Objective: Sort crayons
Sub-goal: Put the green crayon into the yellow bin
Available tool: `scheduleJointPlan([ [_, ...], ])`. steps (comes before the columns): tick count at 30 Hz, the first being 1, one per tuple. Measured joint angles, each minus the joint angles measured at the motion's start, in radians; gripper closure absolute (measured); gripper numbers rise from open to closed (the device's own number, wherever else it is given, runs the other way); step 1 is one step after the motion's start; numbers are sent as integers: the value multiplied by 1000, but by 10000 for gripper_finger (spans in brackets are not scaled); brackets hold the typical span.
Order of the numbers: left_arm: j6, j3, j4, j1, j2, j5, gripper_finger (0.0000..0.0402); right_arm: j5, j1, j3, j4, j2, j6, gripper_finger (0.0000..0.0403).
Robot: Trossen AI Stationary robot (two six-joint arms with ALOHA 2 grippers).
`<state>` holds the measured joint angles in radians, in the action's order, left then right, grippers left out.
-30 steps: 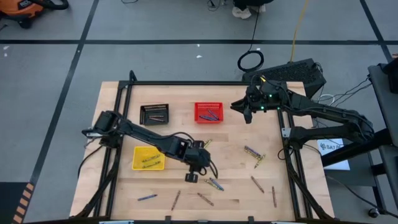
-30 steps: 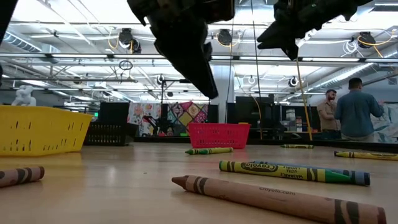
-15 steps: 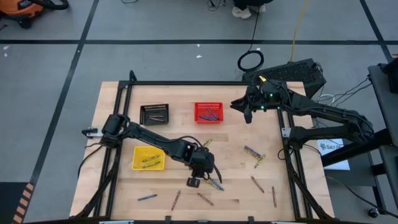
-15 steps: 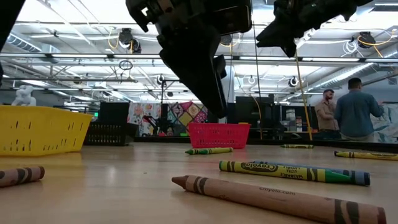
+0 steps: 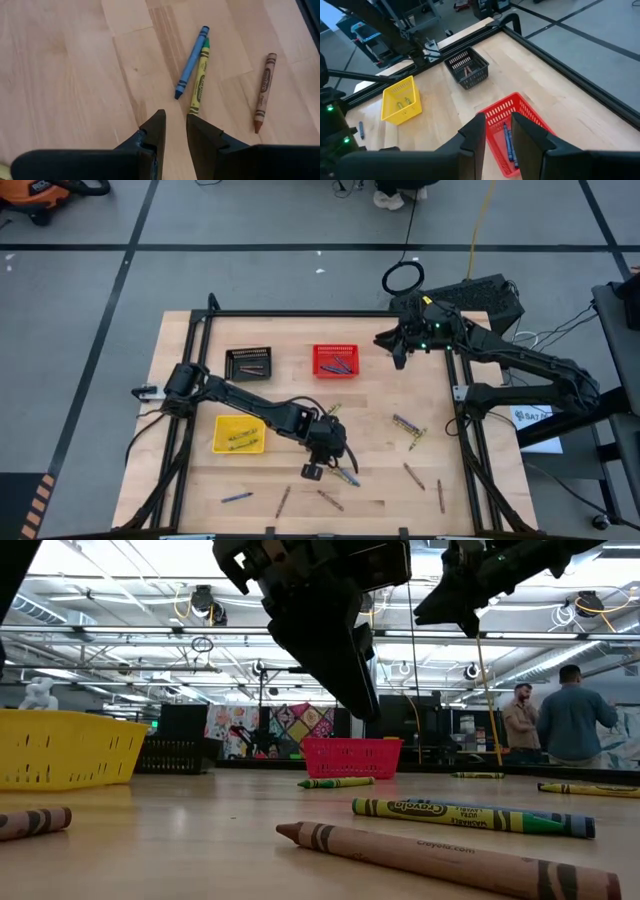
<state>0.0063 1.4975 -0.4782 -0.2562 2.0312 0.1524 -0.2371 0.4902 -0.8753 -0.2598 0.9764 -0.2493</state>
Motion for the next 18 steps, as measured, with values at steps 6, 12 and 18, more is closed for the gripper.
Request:
scheduleJointPlan([
  [6,2,0,2,-36,11,-34,322,-2,2,0,-1,0,0,323],
  [12,1,0,77,-76,46,-63,322,-3,2,0,-1,0,2,323],
  [18,-25,0,111,-80,59,-92,322,-3,2,0,-7,0,11,323],
])
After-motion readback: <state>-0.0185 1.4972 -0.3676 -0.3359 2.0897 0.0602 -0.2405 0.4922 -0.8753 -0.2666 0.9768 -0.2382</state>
